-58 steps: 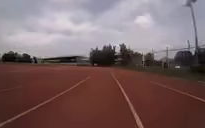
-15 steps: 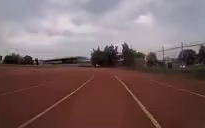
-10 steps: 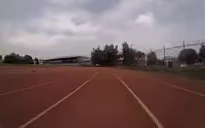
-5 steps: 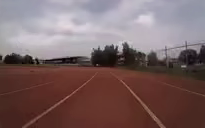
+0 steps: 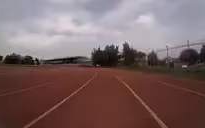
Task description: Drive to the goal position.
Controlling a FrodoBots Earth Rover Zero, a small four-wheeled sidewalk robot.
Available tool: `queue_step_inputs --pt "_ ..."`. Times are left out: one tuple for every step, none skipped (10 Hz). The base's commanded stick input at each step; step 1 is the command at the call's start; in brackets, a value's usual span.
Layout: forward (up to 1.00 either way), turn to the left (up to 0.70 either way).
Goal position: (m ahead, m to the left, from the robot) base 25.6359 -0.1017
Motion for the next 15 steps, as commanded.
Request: queue_step_inputs --pt "0.45 0.00" --pt "0.45 0.00" --pt "0.45 0.00" --pt "0.45 0.00" --pt "0.45 0.00" --pt "0.45 0.00" --pt "0.45 0.00" --pt "0.45 0.00" --pt "0.45 0.00" --pt "0.45 0.00" --pt "0.45 0.00" --pt "0.45 0.00" --pt "0.45 0.00" --pt "0.45 0.00" --pt "0.45 0.00"
